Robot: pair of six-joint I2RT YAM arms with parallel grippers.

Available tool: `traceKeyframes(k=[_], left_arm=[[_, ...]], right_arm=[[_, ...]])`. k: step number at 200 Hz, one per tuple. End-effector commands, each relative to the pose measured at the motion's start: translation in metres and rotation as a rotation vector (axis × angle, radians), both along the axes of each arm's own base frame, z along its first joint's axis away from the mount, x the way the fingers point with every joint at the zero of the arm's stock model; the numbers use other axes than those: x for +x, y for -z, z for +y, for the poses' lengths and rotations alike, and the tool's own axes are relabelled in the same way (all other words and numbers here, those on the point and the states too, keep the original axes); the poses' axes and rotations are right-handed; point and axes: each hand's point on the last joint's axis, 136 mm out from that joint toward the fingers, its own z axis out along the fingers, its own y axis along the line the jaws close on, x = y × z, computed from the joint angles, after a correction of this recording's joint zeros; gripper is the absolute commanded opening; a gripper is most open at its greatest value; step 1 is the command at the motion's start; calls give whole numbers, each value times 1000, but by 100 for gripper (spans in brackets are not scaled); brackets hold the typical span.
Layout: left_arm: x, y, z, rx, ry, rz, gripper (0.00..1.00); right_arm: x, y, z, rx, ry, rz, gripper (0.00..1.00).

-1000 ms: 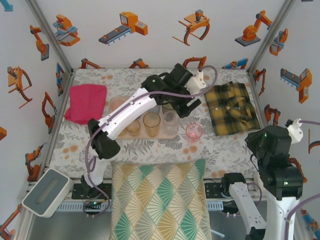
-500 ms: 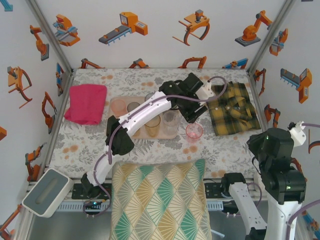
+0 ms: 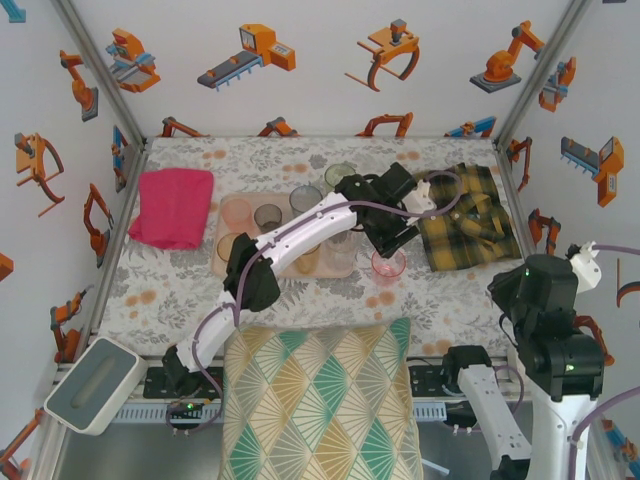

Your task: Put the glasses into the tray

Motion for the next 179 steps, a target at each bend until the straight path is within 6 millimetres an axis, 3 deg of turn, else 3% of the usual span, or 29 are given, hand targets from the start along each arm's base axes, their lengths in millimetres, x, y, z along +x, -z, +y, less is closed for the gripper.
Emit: traceKeyframes(k=[1,71,179], left_arm=[[1,3,-1,14,-12,-13,56],[-4,24,2,52,-4,26,43],[-6,50,2,100,-9,36,38]], right_arm=[[-1,0,0,2,2,-14,28],[-3,2,-1,3,5,-17,28],[-3,6,0,8,2,-11,28]])
